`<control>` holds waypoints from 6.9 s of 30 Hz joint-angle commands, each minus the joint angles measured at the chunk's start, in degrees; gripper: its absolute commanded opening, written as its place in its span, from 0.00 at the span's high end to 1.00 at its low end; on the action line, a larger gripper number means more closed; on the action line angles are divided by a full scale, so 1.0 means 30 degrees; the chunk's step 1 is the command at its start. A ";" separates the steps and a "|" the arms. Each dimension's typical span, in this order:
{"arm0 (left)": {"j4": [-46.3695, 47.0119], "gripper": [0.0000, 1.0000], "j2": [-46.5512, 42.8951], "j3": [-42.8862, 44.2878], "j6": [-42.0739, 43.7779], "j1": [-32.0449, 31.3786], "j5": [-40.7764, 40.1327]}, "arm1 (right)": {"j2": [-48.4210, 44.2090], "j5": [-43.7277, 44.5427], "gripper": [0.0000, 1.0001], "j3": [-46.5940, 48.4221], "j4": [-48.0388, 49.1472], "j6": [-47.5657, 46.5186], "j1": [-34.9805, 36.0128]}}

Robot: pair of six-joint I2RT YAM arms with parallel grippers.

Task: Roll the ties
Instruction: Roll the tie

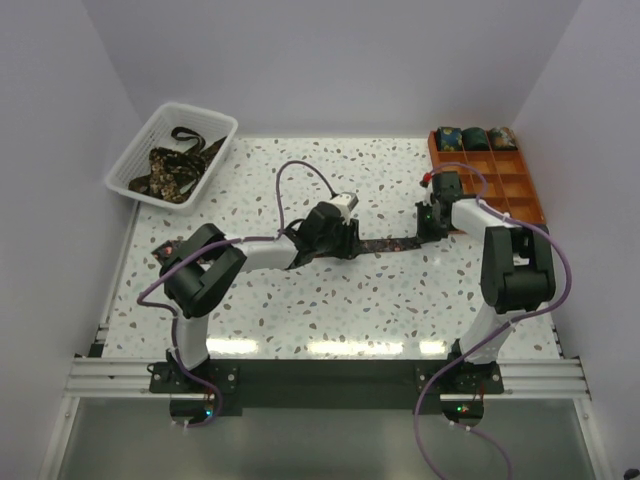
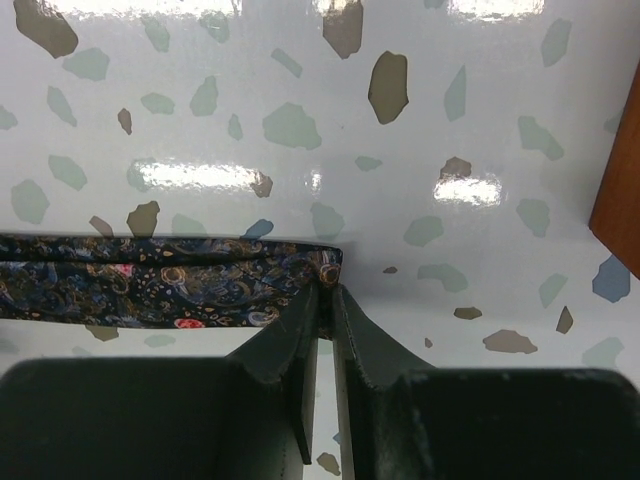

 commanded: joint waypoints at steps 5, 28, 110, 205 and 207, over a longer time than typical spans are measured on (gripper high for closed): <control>0.2800 0.61 0.0101 0.1753 0.0801 -0.0829 0.1411 | 0.0117 -0.0283 0.87 0.1271 -0.0823 0.0118 0.0055; 0.4765 0.94 0.4322 0.4274 -0.1983 -0.1445 0.1295 | -0.0439 -0.0957 0.90 0.1037 -0.0678 0.0587 0.0084; 0.4881 0.99 0.5116 0.3017 -0.6115 -0.1093 -0.1312 | -0.0497 -0.9074 0.95 -0.1423 0.3717 0.5890 0.0787; 0.3329 0.85 0.5582 0.5914 -0.4152 -0.2031 0.0123 | -0.2227 0.0157 0.64 0.0013 0.0406 0.3399 -0.0412; 0.3242 0.87 0.5757 0.6061 -0.4210 -0.2031 0.0036 | -0.2139 -0.0281 0.64 -0.0191 0.0581 0.3605 -0.0879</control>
